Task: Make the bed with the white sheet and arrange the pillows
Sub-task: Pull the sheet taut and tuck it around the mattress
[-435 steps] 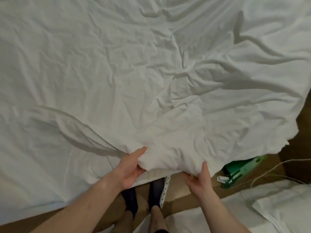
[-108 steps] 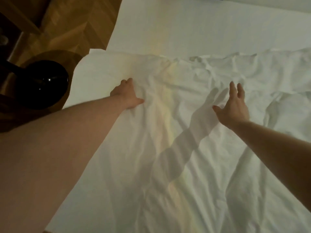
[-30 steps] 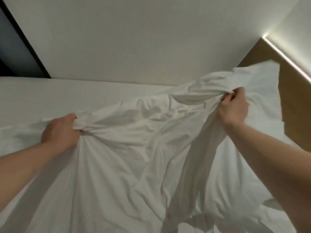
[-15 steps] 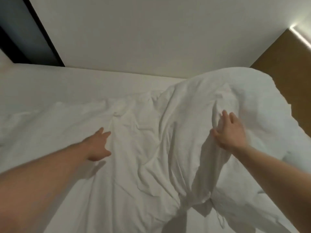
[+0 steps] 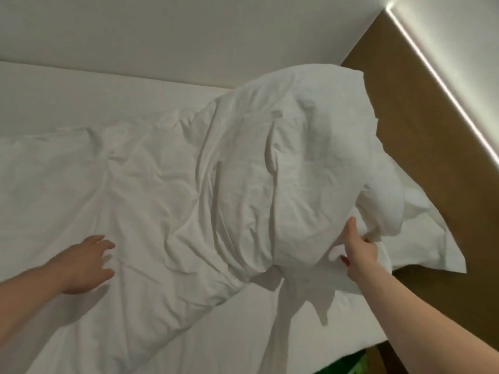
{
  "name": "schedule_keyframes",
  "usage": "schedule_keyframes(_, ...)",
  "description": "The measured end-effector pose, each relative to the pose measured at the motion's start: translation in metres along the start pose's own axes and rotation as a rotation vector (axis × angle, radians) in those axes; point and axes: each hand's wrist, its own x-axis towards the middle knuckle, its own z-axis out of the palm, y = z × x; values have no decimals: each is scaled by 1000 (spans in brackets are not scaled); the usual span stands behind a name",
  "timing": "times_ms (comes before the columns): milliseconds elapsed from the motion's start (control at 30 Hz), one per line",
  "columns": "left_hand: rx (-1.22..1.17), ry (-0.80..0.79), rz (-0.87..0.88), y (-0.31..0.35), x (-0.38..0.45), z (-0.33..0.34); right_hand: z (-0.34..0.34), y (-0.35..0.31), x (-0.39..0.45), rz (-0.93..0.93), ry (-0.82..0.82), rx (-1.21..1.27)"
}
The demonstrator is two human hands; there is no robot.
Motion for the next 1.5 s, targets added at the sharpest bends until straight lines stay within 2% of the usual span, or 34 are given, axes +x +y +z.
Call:
schedule_keyframes(67, 0, 31, 70, 40, 4, -11, 3, -13, 12, 19, -49, 45)
schedule_keyframes(167, -4, 56, 181, 94, 5, -21, 7, -23, 27, 7, -8, 126)
schedule_keyframes(300, -2, 57, 312, 140, -4, -21, -16, -36, 25, -204, 146, 203)
schedule_keyframes(433, 33, 23, 334, 139, -12, -18, -64, -75, 30, -465, 376, 214)
schedule_keyframes(500, 35, 7, 293, 124, -12, -15, -74, -93, 34, -397, 373, 165)
schedule_keyframes(600, 0, -17, 190, 101, -10, -12, -72, -98, 39, -44, 288, 48)
schedule_keyframes(633, -8, -29, 161, 94, -11, -11, -69, -94, 31, -22, 304, 7)
schedule_keyframes(667, -9, -41, 142, 88, -12, -9, -63, -87, 20, -77, 320, -21)
schedule_keyframes(700, -1, -52, 135, 83, -13, -9, -55, -76, 3, -210, 320, -44)
schedule_keyframes(767, -1, -55, 132, 72, -14, -10, -30, -46, -34, -560, 209, -119)
schedule_keyframes(833, -27, -25, 110, 58, -13, -17, 6, -16, -70, -886, 15, -266)
schedule_keyframes(867, -36, -3, 97, 49, -12, -22, 28, -3, -84, -978, -108, -335)
schedule_keyframes(967, -36, 65, 30, 10, -10, -36, 98, 28, -136, -917, -531, -530)
schedule_keyframes(1067, -57, 121, -61, -41, -11, -44, 161, 54, -192, -877, -721, -667)
schedule_keyframes(1200, -148, 166, -187, -124, -32, -39, 226, 86, -272, -902, -850, -770)
schedule_keyframes(1367, -189, 174, -362, -260, -87, -11, 284, 126, -374, -984, -975, -892)
schedule_keyframes(1500, -229, 246, -468, -379, -123, 6, 333, 156, -445, -1050, -975, -949)
